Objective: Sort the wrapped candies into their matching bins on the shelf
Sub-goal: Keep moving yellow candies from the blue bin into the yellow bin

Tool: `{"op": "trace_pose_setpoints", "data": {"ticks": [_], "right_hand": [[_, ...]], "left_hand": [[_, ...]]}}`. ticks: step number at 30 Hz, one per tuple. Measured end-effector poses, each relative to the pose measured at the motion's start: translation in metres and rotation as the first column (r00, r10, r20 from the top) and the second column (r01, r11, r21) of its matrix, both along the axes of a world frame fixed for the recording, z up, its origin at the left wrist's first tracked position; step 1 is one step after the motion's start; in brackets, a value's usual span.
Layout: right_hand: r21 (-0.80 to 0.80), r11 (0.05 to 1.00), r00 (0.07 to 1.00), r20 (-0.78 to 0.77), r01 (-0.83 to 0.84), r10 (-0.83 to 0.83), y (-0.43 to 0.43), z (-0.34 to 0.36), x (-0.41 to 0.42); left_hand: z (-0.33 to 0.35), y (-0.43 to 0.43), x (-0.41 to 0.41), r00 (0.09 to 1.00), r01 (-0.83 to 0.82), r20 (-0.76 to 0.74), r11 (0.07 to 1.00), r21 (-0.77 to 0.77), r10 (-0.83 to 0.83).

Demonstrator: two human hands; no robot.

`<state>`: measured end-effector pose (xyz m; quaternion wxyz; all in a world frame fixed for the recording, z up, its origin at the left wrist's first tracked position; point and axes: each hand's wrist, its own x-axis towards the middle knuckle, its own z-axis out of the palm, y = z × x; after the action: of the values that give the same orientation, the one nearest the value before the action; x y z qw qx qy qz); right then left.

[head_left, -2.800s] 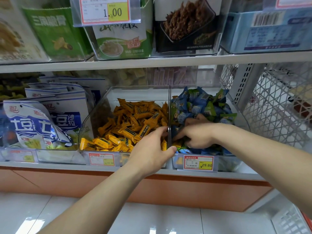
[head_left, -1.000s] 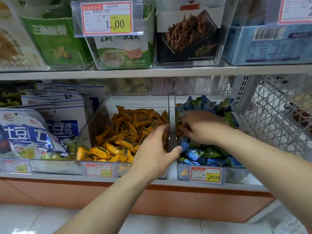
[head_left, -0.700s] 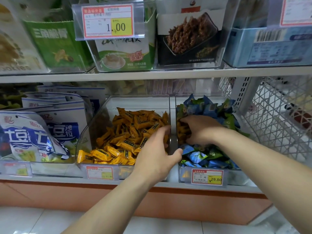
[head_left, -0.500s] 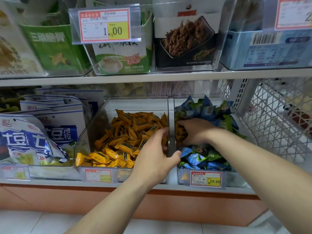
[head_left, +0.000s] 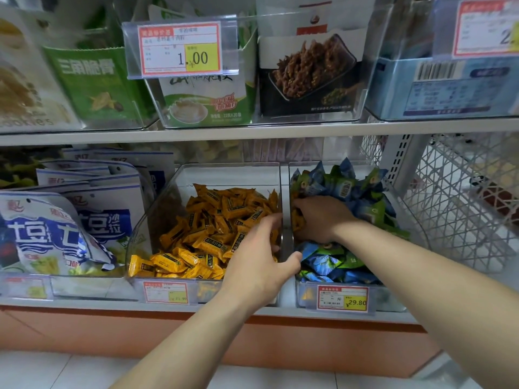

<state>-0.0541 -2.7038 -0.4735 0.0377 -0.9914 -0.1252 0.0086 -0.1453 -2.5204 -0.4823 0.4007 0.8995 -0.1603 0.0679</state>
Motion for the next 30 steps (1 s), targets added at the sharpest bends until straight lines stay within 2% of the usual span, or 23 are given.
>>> {"op": "trace_pose_setpoints", "data": {"ticks": [5, 9, 13, 18, 21, 24, 26, 30], "right_hand": [[0.136, 0.987, 0.997, 0.003, -0.080, 0.080, -0.010, 0.012, -0.008], [0.238, 0.970, 0.999, -0.006, -0.046, 0.048, -0.015, 0.023, -0.011], [0.469, 0.883, 0.999, -0.040, 0.024, -0.007, -0.024, 0.039, -0.015], [0.624, 0.778, 0.994, 0.017, 0.073, -0.108, -0.030, 0.044, -0.020], [0.745, 0.660, 0.979, 0.050, 0.095, -0.198, -0.030, 0.049, -0.021], [0.866, 0.473, 0.976, -0.065, 0.160, -0.210, -0.030, 0.052, -0.025], [0.909, 0.368, 0.970, -0.125, 0.196, -0.207, -0.031, 0.053, -0.030], [0.971, 0.097, 0.958, -0.196, 0.220, -0.210, -0.028, 0.057, -0.051]], "left_hand": [[0.002, 0.000, 0.001, 1.000, 0.013, -0.009, 1.000, -0.007, -0.013], [0.003, 0.002, 0.003, 0.999, 0.025, -0.019, 0.999, -0.034, -0.025], [0.003, 0.006, 0.005, 0.999, 0.032, -0.030, 0.998, -0.048, -0.033], [0.006, 0.008, 0.008, 0.998, 0.033, -0.043, 0.999, -0.039, -0.035], [0.006, 0.006, 0.010, 1.000, 0.006, -0.024, 1.000, -0.024, -0.006], [0.011, 0.000, 0.008, 0.999, -0.037, 0.031, 0.999, 0.004, 0.037], [0.016, -0.007, 0.008, 0.993, -0.063, 0.101, 0.997, 0.033, 0.059], [0.029, -0.026, 0.007, 0.960, -0.085, 0.273, 0.994, 0.068, 0.063]]}}
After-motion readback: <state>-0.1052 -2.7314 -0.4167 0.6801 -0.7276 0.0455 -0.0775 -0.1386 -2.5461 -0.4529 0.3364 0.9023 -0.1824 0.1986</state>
